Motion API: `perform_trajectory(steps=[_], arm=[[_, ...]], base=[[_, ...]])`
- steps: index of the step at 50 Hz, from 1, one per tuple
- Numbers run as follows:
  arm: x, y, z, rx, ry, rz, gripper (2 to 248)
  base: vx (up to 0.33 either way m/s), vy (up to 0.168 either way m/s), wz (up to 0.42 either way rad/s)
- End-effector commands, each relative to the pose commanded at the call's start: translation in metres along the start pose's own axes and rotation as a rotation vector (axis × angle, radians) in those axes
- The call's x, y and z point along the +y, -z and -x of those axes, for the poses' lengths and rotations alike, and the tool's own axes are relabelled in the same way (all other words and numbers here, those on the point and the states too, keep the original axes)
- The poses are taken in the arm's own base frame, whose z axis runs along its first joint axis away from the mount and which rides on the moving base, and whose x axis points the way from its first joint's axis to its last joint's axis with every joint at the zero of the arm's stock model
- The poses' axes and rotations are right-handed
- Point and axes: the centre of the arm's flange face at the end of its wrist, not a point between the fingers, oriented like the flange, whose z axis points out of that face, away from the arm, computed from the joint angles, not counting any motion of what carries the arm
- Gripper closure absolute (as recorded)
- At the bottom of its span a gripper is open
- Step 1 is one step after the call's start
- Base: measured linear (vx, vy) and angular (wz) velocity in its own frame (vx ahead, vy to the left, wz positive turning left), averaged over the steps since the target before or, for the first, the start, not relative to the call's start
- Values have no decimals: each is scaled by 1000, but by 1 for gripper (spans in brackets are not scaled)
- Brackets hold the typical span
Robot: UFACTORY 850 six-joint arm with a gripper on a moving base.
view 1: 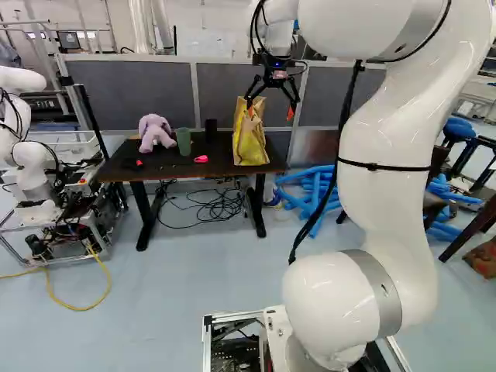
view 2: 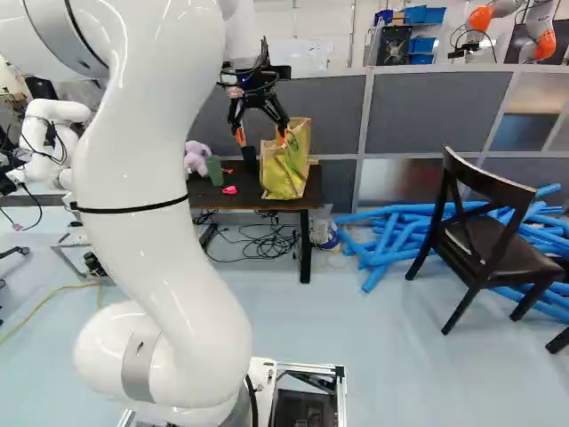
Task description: Pick up the bag on the ground and place it on the table
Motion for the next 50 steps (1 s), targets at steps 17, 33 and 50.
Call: perform_trajectory(steps=[17, 33, 50], arm=[[0, 0, 0, 0, 0, 0, 3], [0, -1, 0, 2, 1, -1, 3], [0, -6, 2, 20, 4, -5, 3]], base=[[-12, 0, 2], [0, 0, 0], [0, 0, 0]])
